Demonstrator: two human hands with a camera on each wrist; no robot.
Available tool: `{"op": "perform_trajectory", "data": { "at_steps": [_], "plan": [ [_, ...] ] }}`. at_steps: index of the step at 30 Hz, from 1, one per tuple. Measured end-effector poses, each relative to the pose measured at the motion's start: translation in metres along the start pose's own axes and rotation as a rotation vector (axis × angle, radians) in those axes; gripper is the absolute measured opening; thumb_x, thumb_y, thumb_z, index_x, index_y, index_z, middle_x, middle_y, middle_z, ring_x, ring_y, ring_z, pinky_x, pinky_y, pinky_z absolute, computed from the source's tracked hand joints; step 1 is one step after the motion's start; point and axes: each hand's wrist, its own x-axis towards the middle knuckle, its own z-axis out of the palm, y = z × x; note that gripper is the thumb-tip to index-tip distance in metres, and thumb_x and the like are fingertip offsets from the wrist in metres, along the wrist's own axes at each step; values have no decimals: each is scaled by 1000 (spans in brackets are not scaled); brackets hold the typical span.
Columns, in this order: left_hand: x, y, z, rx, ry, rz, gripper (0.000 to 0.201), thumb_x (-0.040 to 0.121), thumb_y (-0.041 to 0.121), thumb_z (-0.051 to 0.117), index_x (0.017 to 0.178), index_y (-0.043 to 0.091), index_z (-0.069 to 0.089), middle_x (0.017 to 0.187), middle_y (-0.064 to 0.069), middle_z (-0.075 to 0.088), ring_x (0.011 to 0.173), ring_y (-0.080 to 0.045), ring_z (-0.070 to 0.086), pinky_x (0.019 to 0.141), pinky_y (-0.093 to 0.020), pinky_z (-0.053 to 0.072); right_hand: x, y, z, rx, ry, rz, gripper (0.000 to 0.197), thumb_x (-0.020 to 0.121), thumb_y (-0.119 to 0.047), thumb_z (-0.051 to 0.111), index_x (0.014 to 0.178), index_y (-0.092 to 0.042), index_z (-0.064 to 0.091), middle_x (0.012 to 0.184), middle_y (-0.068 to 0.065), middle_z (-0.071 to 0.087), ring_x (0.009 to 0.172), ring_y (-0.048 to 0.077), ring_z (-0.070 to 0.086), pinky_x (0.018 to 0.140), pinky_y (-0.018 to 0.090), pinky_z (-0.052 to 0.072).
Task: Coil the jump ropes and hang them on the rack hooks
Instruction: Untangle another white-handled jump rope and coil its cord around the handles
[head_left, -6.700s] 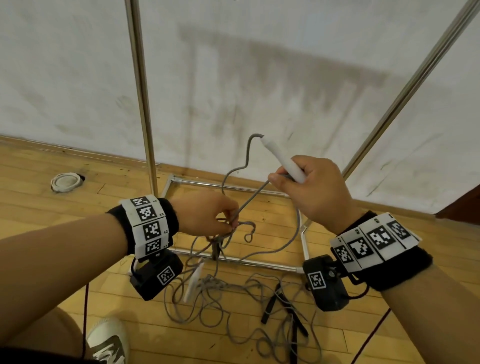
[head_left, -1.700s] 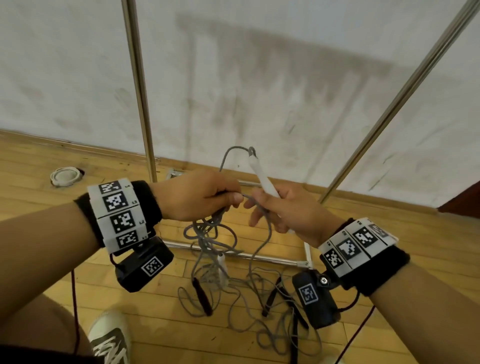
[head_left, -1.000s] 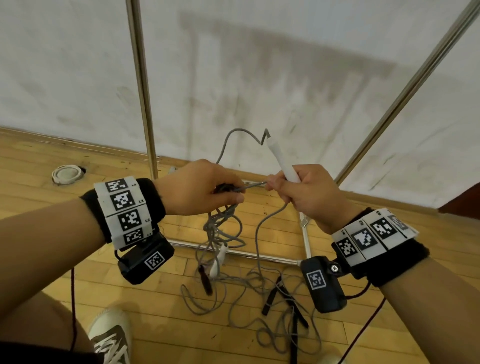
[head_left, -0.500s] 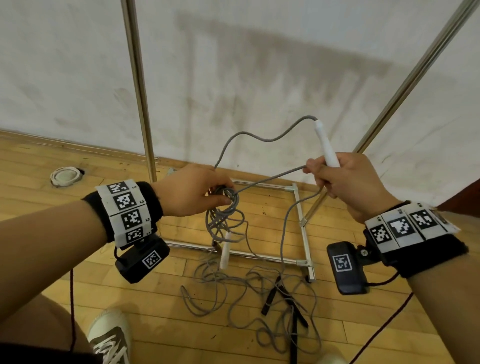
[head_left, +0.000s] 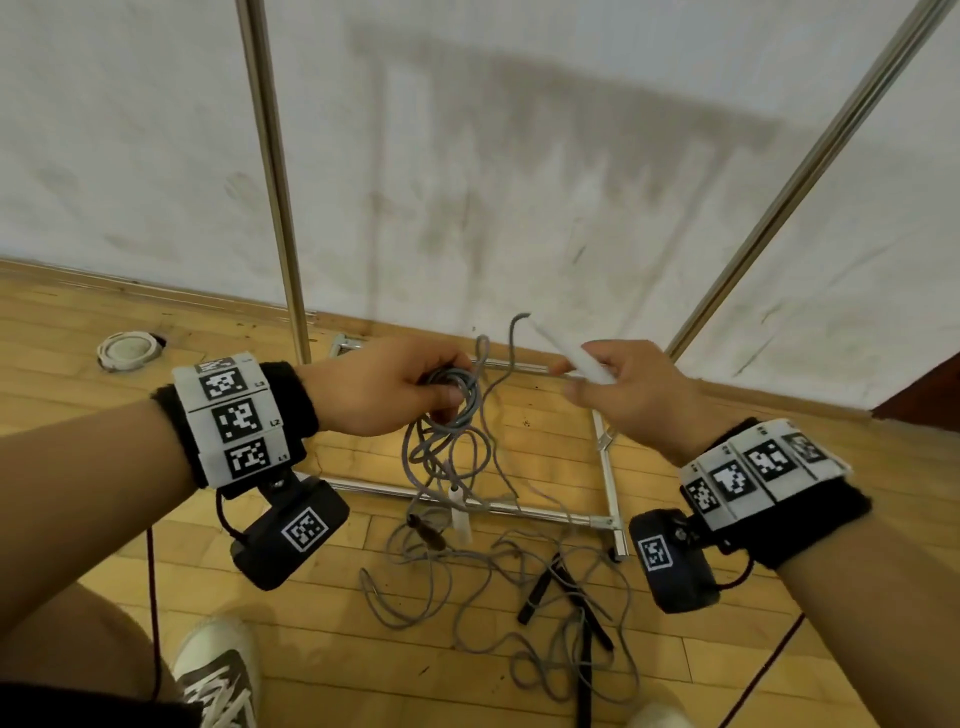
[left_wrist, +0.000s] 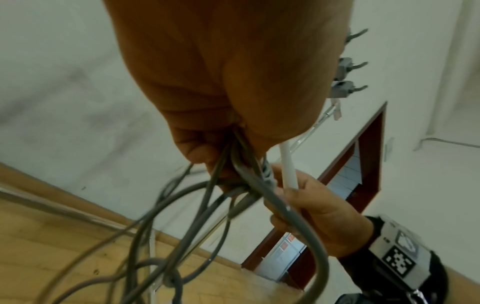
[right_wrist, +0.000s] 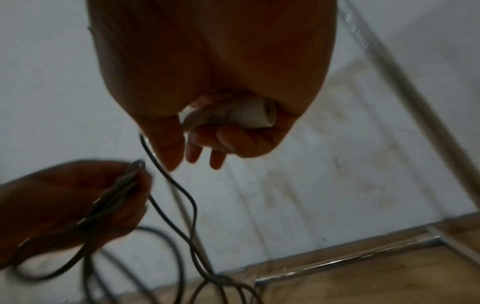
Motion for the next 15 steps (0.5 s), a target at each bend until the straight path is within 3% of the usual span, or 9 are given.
{"op": "perform_trajectory", "data": {
  "at_steps": [1,3,5,8,10,13,15],
  "plan": [
    [0,3,1,39,10,3,7,100,14,56,96,18,60,80,7,68,72,-1,64,67,-16,47,-2,-4,9,15,-51,-34,25,84,-22,74,107,-31,71,88,-13,67,61,-2,57,57,16,40],
    [1,8,3,144,9,-11,4,100,19,55,99,21,59,84,8,66,74,-3,63,68,-23,49,-4,-12,26,33,-86,-98,44,83,-30,76,124,-32,61,108,-15,63,79,-7,58,67,13,41],
    [1,10,4,236,-42,-20,5,100,22,54,101,21,58,88,7,64,78,-10,62,72,-34,52,-5,-20,38,25,-61,-188,50,84,-32,75,128,-35,53,123,-18,55,106,-4,52,86,16,41],
    [-2,10,4,219,-109,-39,8,99,21,51,93,20,56,83,2,60,72,-18,57,72,-42,51,-4,-27,47,-18,-89,-285,46,86,-30,72,130,-24,58,130,-12,53,120,3,48,104,26,38],
    [-4,11,2,156,-133,-72,11,96,23,51,85,23,53,79,1,57,68,-20,52,71,-46,49,-3,-26,51,-53,-90,-314,44,87,-31,71,128,-21,61,131,-11,54,120,3,48,105,28,38],
    [-7,14,-1,98,-180,-94,18,87,41,48,79,24,53,73,2,53,63,-16,47,68,-45,45,-3,-28,55,5,-34,-369,40,86,-37,72,122,-35,57,121,-23,53,112,-7,49,96,14,39],
    [-9,15,-1,123,-211,-67,26,90,45,48,83,21,56,71,4,53,61,-14,48,67,-44,47,-1,-30,58,11,-6,-421,36,85,-32,73,119,-29,62,123,-18,53,112,-4,50,94,13,39]
  ]
}}
